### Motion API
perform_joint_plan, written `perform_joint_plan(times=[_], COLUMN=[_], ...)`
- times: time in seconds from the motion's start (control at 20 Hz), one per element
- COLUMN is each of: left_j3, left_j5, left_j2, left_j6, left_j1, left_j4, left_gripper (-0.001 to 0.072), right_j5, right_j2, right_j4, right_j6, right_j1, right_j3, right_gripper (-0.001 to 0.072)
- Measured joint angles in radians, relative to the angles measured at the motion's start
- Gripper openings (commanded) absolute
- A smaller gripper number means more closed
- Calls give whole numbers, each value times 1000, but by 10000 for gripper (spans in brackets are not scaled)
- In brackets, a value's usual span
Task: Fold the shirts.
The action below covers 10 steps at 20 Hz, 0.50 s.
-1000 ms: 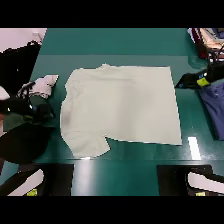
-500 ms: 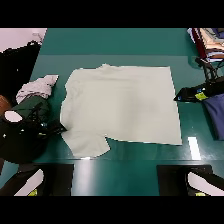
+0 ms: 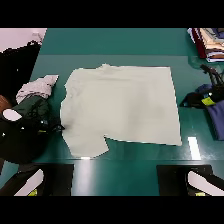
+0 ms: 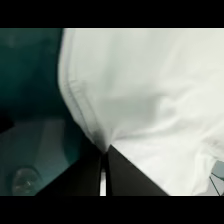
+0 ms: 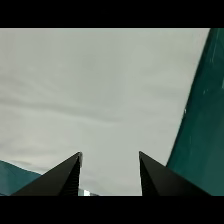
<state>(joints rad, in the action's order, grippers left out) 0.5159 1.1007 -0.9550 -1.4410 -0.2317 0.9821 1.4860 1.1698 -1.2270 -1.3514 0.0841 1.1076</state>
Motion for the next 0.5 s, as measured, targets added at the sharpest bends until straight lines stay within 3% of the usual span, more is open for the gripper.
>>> perform_joint_plan(times=[0.05, 0.1, 0.15, 0.35, 0.5], left_j3=[20, 37, 51, 78, 84], left_j5=[10, 15, 19, 30, 35], left_j2=[0, 0, 0, 0, 0], left_j6=[8, 15, 23, 48, 55], left_j1=[0, 0, 0, 0, 0], left_j4=[-2, -6, -7, -9, -12], left_gripper=[27, 27, 27, 27, 27], right_j5=[9, 11, 14, 3, -35], right_j2=[-13, -27, -40, -51, -28], right_j4=[-13, -22, -33, -37, 6], right_j6=[0, 0, 0, 19, 48], right_j1=[35, 70, 113, 261, 295], right_j3=[-34, -77, -128, -333, -444], right_gripper=[433, 532, 535, 432, 432])
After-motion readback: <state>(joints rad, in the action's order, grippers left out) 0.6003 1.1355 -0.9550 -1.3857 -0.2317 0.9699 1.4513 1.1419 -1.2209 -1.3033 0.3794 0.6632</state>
